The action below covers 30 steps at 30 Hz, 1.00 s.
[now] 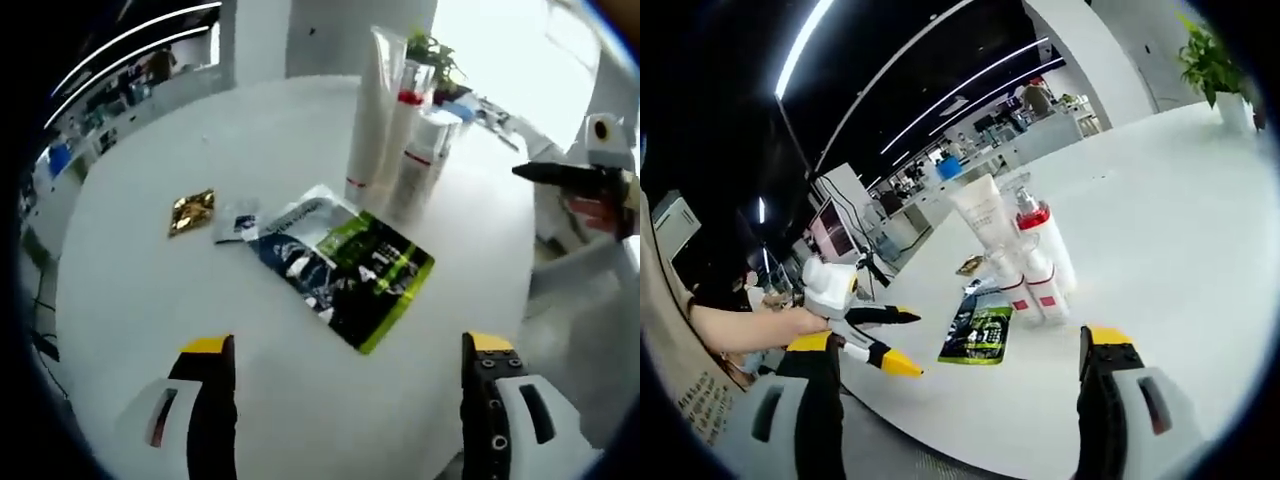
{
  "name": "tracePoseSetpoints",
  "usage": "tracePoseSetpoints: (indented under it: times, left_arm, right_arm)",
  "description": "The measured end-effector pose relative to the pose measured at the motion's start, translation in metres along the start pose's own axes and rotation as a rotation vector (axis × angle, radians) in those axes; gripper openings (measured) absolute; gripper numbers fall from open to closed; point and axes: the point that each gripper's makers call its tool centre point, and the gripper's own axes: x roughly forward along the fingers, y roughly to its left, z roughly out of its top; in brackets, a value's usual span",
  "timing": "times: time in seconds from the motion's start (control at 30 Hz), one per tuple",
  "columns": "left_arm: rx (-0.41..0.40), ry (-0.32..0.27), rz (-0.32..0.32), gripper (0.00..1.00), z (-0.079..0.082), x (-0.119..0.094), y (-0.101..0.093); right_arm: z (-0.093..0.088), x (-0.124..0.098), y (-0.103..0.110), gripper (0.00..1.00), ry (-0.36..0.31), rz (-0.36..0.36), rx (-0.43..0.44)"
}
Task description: Arrange the skincare products in the storage area until every visible bottle or jar stands upright without overlapping.
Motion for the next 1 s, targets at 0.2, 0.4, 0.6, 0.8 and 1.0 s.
tracePoseSetpoints:
  times: [0.2,0.4,0.6,0.8,1.0]
  left_arm:
    - [-0.059,-0.035,0.020,0.96,-0.010,-0.021,-0.001]
    - [-0.123,-0.075,0.043,0.97,-0.020,-0.040,-0.002]
    - [-0.168,-0.110,0.072,0.97,-0.026,-0.055,0.001]
    - [-0.190,-0.130,0.095,0.97,-0.035,-0.065,-0.002]
    - [-0.196,-0.130,0.120,0.97,-0.043,-0.075,-0.001]
  right_arm:
    - [0.000,-0.002,-0.004,1.00,0.005,-0.015,-0.014]
    - [0.001,-0.004,-0.003,1.00,0.004,-0.008,-0.025]
    - [-0.003,-0.004,-0.003,1.00,0.023,-0.010,-0.049]
    - [-0.004,-0.005,-0.006,1.00,0.021,-0.017,-0.045]
    - [-0.006,-0.007,-0.009,1.00,0.022,-0.022,-0.052]
